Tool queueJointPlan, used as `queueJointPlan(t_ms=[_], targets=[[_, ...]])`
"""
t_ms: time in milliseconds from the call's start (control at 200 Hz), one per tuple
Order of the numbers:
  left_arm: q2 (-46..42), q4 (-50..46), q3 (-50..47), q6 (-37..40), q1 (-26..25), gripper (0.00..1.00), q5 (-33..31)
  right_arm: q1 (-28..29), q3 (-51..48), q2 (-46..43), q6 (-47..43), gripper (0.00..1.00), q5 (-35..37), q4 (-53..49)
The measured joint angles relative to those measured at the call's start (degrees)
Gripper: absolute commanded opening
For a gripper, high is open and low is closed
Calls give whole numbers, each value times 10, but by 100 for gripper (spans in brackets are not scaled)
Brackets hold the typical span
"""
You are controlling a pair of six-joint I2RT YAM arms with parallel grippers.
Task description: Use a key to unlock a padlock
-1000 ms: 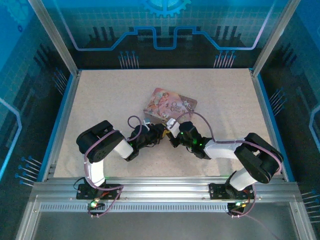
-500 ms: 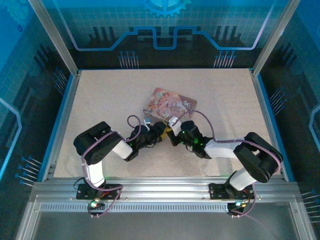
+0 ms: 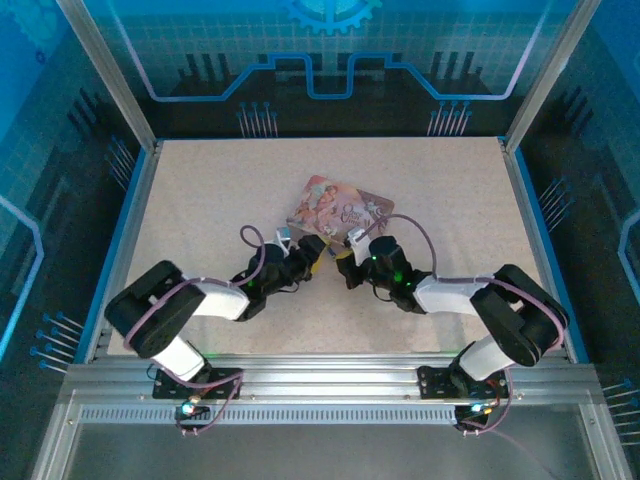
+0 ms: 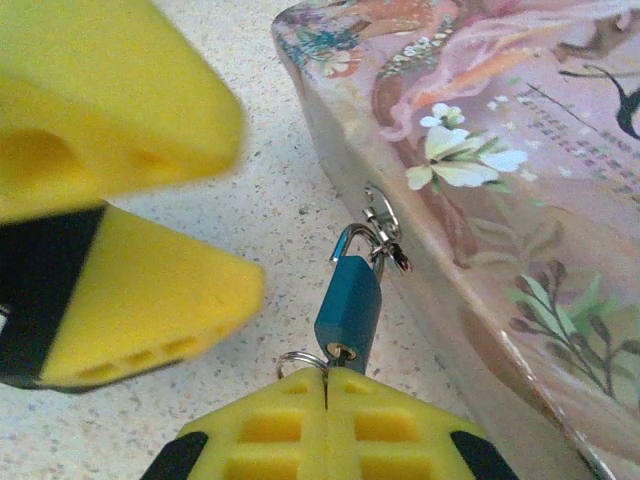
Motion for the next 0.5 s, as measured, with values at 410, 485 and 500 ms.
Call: queueJointPlan(t_ms=[410, 485, 500], targets=[[-190, -250, 4, 137, 8, 73, -56, -10, -25, -9, 229, 0, -30, 3], [-209, -284, 7, 156, 9, 74, -67, -10, -37, -9, 274, 0, -28, 15], [-213, -290, 7, 160, 10, 74, -69, -10, -40, -9, 285, 0, -28, 19]])
